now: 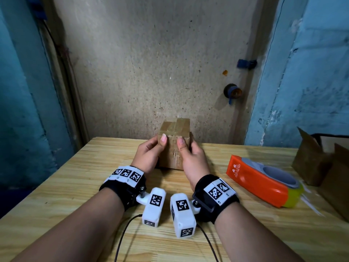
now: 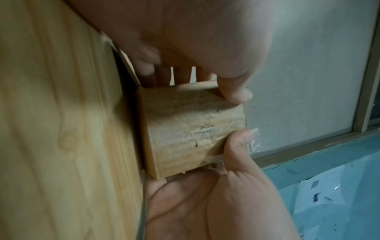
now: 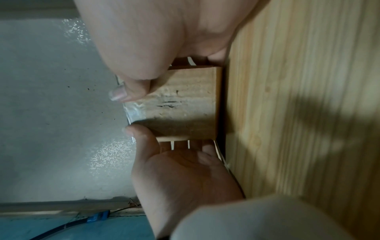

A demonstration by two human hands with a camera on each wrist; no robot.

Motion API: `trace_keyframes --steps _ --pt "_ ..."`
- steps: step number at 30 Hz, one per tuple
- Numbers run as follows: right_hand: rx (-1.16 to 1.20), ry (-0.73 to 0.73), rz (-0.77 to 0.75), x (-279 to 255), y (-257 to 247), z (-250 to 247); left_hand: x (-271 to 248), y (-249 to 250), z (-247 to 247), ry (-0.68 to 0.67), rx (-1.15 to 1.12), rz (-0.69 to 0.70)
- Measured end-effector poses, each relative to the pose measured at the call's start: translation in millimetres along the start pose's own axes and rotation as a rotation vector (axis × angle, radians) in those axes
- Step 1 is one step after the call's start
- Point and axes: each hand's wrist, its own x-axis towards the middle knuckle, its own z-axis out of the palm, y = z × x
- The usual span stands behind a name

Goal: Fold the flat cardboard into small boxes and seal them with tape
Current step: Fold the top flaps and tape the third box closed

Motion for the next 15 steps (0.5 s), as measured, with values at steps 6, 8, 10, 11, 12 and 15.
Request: trace_keyframes --steps 6,8,10,11,12,15 --pt "0.110 -0.066 0.012 -4 -4 -2 -2 6 1 0.040 -0.021 -0.076" --pt "0.145 -0.044 0.037 -4 -7 -4 -1 8 0 0.085 -0.026 -0.118" --pt "0.150 0.000 0.057 -3 -7 -6 2 6 -1 0.122 -0.008 -0.125" --pt "0.151 0.023 0.064 -3 -7 -5 3 5 -2 0.140 -0.006 -0.123" --pt "0.155 0.039 0.067 -2 -6 -4 4 4 -1 0.141 0.002 -0.121" --pt "0.155 0.062 0.062 -2 -5 -4 6 0 -2 0.125 -0.002 -0.098"
